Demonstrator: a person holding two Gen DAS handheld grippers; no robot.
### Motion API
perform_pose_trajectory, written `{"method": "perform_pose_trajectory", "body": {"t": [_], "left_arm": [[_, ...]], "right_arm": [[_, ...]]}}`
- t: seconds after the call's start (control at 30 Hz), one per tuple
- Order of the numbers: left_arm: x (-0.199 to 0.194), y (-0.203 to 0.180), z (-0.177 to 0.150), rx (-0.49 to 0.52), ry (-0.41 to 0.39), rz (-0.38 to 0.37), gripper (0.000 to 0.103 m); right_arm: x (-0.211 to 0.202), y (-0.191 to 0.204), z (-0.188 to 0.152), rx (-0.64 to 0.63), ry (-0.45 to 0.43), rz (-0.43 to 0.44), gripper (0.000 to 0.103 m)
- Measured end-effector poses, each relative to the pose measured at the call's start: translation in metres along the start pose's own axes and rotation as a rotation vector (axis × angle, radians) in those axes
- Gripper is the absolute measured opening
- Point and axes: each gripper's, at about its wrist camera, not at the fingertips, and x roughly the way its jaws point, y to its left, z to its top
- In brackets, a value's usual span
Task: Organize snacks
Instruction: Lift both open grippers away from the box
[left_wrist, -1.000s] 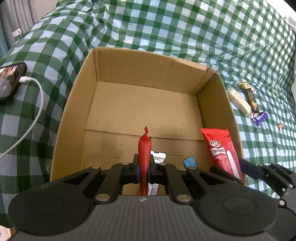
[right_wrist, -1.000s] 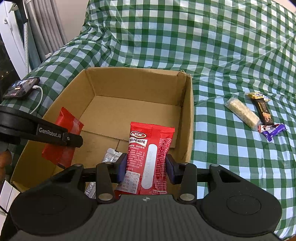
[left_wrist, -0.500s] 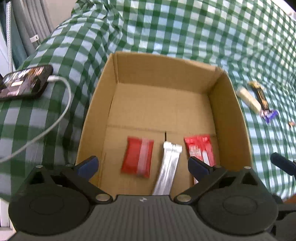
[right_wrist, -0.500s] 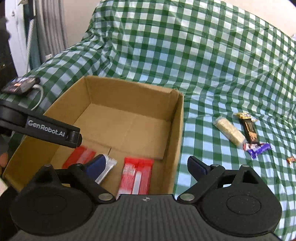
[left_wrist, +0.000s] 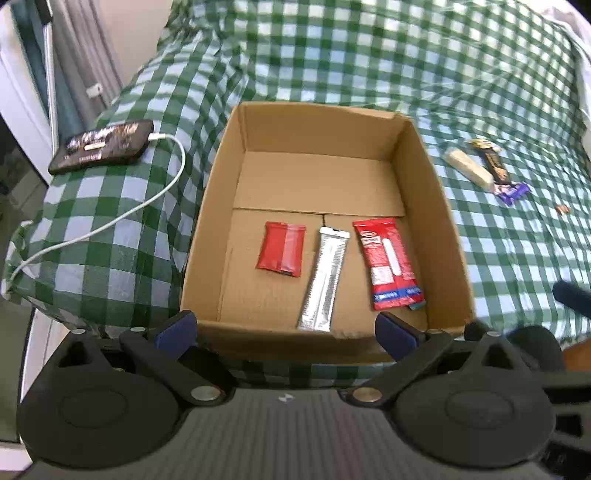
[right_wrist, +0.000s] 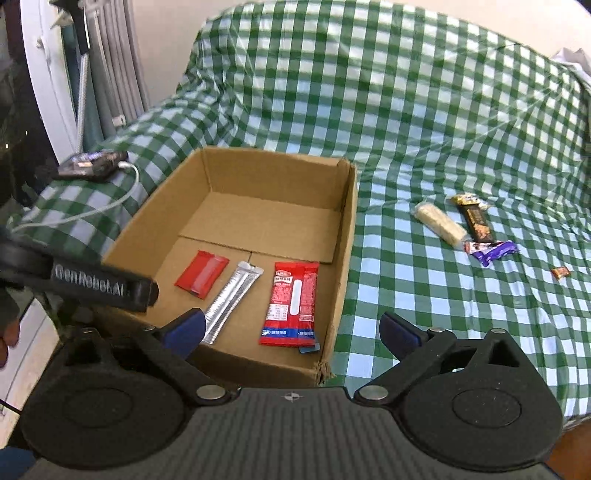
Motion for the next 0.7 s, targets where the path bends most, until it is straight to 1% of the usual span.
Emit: {"method": "perform_pose_trajectory", "body": {"t": [0.33,0.7], "left_arm": [[-0.04,-0.011,-0.022,0.002,-0.072,0.002,0.103],[-0.061,-0.017,-0.031,0.018,-0.12,0.003,0.103]], "right_arm": [[-0.046,0.0,-0.013,-0.02,-0.082,-0.012,0.102],[-0.069,-0.001,-0.021,-0.019,-0.126,-0.016,0.102]]}}
